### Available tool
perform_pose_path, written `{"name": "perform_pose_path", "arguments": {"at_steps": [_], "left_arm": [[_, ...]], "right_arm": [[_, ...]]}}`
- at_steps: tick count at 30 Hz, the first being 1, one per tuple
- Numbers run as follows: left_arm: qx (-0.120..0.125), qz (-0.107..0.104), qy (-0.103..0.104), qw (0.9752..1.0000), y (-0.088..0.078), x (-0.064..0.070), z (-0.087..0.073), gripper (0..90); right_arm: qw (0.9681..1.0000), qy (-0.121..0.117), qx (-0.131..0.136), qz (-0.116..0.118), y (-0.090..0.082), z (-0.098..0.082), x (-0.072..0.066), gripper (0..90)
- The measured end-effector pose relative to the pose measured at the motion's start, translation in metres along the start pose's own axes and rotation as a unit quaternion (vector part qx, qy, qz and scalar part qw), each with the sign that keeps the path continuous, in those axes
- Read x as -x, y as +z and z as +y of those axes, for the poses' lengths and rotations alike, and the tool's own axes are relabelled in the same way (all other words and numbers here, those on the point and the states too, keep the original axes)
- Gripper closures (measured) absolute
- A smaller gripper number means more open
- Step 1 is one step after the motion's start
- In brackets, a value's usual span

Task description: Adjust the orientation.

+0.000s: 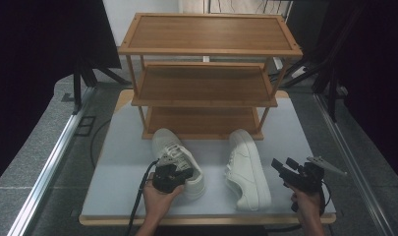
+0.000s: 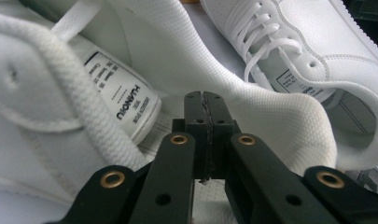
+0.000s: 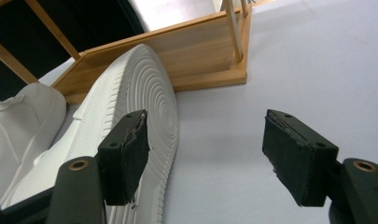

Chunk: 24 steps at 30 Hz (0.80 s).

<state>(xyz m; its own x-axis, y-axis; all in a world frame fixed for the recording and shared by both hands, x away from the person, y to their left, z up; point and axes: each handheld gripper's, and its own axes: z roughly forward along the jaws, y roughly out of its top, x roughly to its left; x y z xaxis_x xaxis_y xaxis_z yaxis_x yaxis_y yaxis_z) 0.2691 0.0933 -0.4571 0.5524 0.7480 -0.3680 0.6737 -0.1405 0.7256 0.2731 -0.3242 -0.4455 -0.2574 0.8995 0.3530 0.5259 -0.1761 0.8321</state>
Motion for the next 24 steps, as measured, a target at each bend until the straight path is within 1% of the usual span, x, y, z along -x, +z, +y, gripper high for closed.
{"name": "perform_pose_path", "arguments": {"at_steps": [4, 5, 6, 13, 15, 16, 18, 20, 21, 22, 23, 24], "left_arm": [[0.003, 0.0, -0.001, 1.0, -0.005, -0.002, -0.002, 90.0], [0.005, 0.005, -0.001, 1.0, -0.007, -0.003, -0.003, 90.0], [0.009, -0.009, -0.009, 0.9999, -0.011, -0.007, -0.005, 90.0], [0.008, -0.011, -0.007, 0.9999, -0.015, -0.009, -0.008, 90.0], [0.004, -0.002, 0.001, 1.0, -0.016, -0.008, -0.008, 90.0], [-0.001, 0.006, 0.007, 1.0, -0.019, -0.009, -0.009, 90.0], [-0.003, 0.009, 0.008, 0.9999, -0.021, -0.009, -0.009, 90.0], [-0.004, 0.013, 0.002, 0.9999, -0.032, -0.016, -0.013, 90.0], [-0.004, 0.013, 0.002, 0.9999, -0.032, -0.016, -0.013, 90.0], [-0.003, 0.013, -0.006, 0.9999, -0.04, -0.021, -0.017, 90.0], [-0.002, 0.015, -0.008, 0.9998, -0.044, -0.024, -0.019, 90.0], [-0.002, 0.015, -0.008, 0.9998, -0.044, -0.024, -0.019, 90.0]], "right_arm": [[1.0, 0.001, -0.001, 0.0, 0.0, 0.0, 0.0, 31.5], [1.0, 0.003, -0.001, -0.001, 0.0, 0.0, 0.001, 31.5], [1.0, 0.007, -0.002, -0.003, 0.0, -0.001, 0.002, 31.5], [0.9999, 0.011, -0.003, -0.005, 0.0, -0.001, 0.004, 31.5], [0.9999, 0.009, -0.004, -0.004, 0.0, -0.001, 0.003, 31.5], [0.9999, 0.009, -0.004, -0.005, 0.0, -0.001, 0.003, 31.5], [0.9999, 0.01, -0.005, -0.005, 0.0, -0.001, 0.004, 31.5], [0.9999, 0.011, -0.006, -0.005, 0.001, -0.001, 0.004, 31.5], [0.9999, 0.011, -0.006, -0.005, 0.001, -0.001, 0.004, 31.5], [0.9999, 0.011, -0.006, -0.006, 0.0, -0.001, 0.005, 31.5], [0.9999, 0.012, -0.006, -0.006, 0.0, -0.001, 0.005, 31.5], [0.9999, 0.012, -0.006, -0.006, 0.0, -0.001, 0.005, 31.5]]}}
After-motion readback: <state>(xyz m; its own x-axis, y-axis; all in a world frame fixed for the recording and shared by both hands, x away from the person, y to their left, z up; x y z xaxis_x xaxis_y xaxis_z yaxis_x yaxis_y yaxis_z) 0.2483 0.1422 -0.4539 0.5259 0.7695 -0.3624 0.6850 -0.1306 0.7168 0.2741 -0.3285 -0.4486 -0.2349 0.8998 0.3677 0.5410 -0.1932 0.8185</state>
